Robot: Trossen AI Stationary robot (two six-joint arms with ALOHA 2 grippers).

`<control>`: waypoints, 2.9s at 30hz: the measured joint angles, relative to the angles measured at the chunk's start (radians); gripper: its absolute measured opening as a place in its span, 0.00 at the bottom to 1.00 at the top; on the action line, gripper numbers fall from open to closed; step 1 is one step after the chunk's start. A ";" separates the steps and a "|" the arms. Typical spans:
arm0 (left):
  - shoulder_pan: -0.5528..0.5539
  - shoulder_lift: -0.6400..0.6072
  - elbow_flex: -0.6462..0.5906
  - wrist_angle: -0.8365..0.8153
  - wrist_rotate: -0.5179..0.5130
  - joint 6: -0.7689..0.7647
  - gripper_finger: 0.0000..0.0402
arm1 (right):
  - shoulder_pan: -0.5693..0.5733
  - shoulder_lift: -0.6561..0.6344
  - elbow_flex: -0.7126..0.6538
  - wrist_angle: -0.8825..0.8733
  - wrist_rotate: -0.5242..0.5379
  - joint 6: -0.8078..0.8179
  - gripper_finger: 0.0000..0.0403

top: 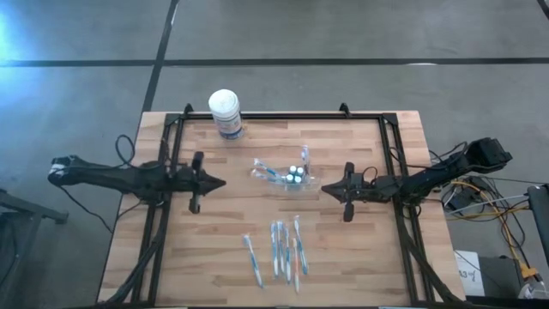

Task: Pick & Place toothbrushing station
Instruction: Put the blue toothbrush into the transparent organizer

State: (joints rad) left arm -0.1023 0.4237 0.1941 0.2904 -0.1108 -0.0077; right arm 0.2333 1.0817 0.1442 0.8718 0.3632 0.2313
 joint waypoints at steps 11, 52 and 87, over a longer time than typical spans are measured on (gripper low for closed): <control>0.043 -0.093 -0.113 0.023 0.000 -0.016 0.01 | 0.000 0.000 0.038 -0.005 -0.005 0.106 0.02; 0.043 -0.121 -0.142 -0.023 0.050 -0.035 0.02 | 0.222 0.946 1.422 -1.877 -0.048 0.766 0.27; 0.043 -0.121 -0.149 -0.022 0.051 -0.091 0.02 | 0.173 1.014 1.371 -1.751 -0.137 1.026 0.47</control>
State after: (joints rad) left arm -0.0597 0.3023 0.0448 0.2688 -0.0597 -0.0986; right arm 0.4063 2.0960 1.5149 -0.8793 0.2260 1.2577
